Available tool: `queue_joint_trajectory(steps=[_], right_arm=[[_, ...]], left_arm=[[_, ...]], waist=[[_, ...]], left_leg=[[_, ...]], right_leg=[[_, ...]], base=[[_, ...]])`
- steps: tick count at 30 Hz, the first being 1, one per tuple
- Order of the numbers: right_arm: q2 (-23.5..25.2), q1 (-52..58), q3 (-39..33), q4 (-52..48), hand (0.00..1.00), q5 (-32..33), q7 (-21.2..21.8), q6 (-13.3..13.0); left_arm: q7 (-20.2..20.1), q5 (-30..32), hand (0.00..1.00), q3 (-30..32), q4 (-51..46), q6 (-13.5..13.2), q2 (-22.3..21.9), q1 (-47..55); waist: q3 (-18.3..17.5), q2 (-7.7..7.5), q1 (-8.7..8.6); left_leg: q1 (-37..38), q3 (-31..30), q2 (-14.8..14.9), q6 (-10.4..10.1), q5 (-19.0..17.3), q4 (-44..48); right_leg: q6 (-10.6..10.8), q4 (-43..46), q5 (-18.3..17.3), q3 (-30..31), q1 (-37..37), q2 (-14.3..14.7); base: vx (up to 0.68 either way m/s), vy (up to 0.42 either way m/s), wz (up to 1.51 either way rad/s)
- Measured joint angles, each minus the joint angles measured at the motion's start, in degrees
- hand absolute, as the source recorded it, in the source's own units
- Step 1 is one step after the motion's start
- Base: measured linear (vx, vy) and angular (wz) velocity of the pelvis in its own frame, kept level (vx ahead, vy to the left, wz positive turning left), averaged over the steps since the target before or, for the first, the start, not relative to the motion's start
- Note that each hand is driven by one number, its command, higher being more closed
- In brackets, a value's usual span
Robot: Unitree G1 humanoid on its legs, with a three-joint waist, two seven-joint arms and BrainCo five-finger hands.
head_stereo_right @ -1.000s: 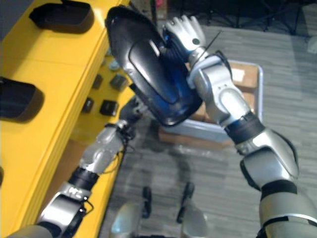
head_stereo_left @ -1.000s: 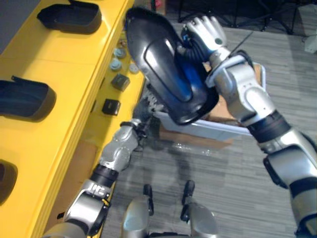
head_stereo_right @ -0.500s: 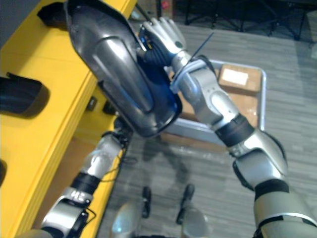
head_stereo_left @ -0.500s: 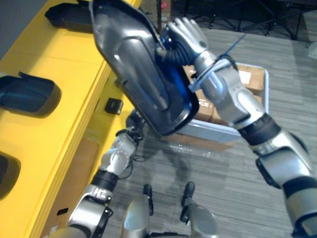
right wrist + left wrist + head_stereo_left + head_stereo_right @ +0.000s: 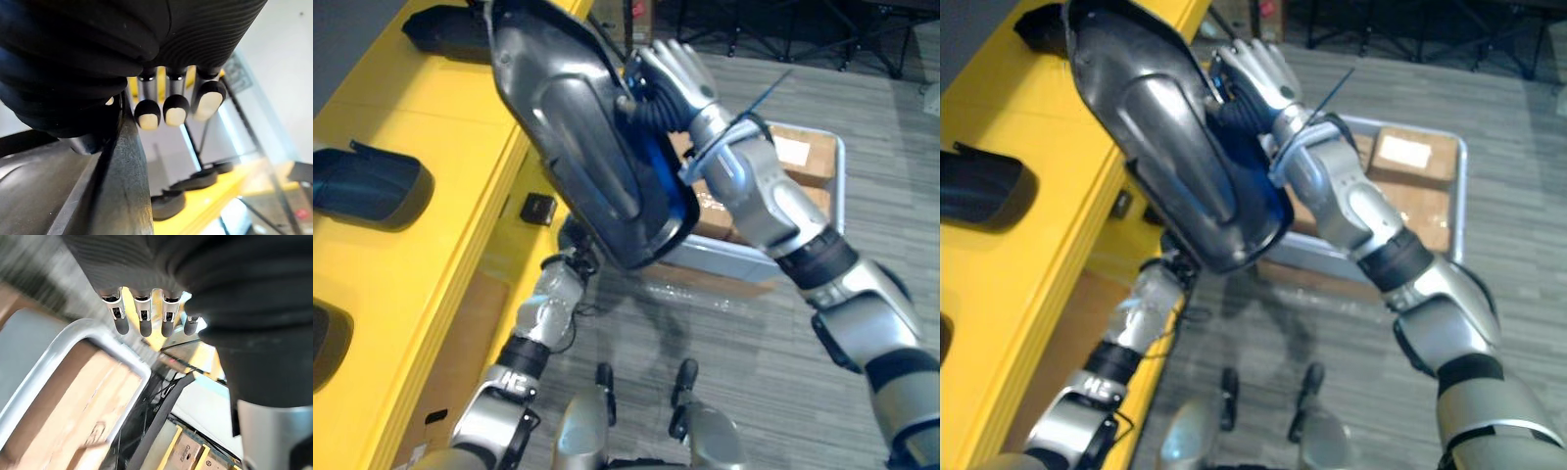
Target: Walk over and take plastic housings, then place them on the shelf
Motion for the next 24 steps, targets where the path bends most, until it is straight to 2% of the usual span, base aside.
queue_joint_trajectory(steps=[1, 4, 7, 10, 13, 18, 24], right_arm=[[0.0, 0.2, -0.2, 0.0, 1.00, 0.0, -0.2, 1.9], [0.0, 2.1, -3.9, 0.2, 1.00, 0.1, -1.9, 6.1], [-0.2, 3.2, -8.0, 0.7, 1.00, -1.2, -2.8, 8.1], [-1.7, 3.6, -10.3, 0.7, 1.00, -6.1, -2.0, 8.7], [-2.7, 3.7, -10.8, 0.7, 1.00, -11.2, 0.6, 8.7], [-3.5, 4.4, -10.1, 0.6, 1.00, -20.3, 8.9, 8.5], [-5.3, 4.4, -7.8, 0.6, 1.00, -25.9, 14.8, 7.5]], left_arm=[[0.9, 2.6, 0.00, 0.1, -1.0, -0.9, 0.1, 0.0], [3.5, 9.9, 0.00, 0.6, -8.2, -1.2, 0.6, -0.1], [5.8, 14.4, 0.00, 2.6, -13.0, -1.2, 1.0, -0.2], [6.9, 16.3, 0.00, 4.3, -15.5, 0.4, 1.7, -0.6], [7.2, 16.6, 0.00, 4.5, -16.2, 1.6, 1.8, -1.2], [6.7, 18.0, 0.00, 4.5, -19.1, 4.7, 2.0, -1.2], [4.5, 17.8, 0.00, 4.5, -19.5, 7.8, 2.3, -1.2]], waist=[[0.0, 0.00, 0.00], [0.0, -0.04, 0.20], [0.0, -0.05, 0.03], [-0.1, -0.07, -0.29], [-0.1, -0.08, -0.29], [-0.1, -0.13, -0.09], [-2.3, -0.35, 0.31]], left_leg=[[0.1, 0.1, 0.0, 0.0, 0.0, 0.0], [0.8, 0.4, -0.2, 0.0, 0.4, -0.9], [2.0, 1.0, -0.5, 0.1, 0.8, -2.0], [2.7, 1.2, -0.5, 0.1, 0.8, -2.2], [2.7, 1.3, -0.5, 0.1, 0.8, -2.2], [2.7, 1.1, -0.5, 0.1, 0.8, -2.2], [2.7, 1.1, -0.6, 0.1, 0.8, -2.9]], right_leg=[[0.0, 0.0, 0.0, 0.1, 0.0, 0.0], [0.0, 0.1, 0.0, 0.1, 0.2, -0.2], [0.1, 0.1, 0.0, 0.4, 0.7, -0.5], [0.2, 0.1, -0.2, 0.5, 1.2, -0.5], [0.2, 0.0, -0.2, 0.4, 1.3, -0.5], [0.2, -0.1, -0.2, 0.1, 1.5, -0.5], [0.3, -0.6, -0.1, 0.0, 1.5, -0.5]], base=[[0.00, 0.000, 0.00], [0.00, 0.005, -0.03], [0.00, 0.029, -0.05], [-0.01, 0.014, -0.03], [0.00, 0.000, 0.00], [0.00, 0.003, 0.01], [0.01, 0.003, 0.00]])
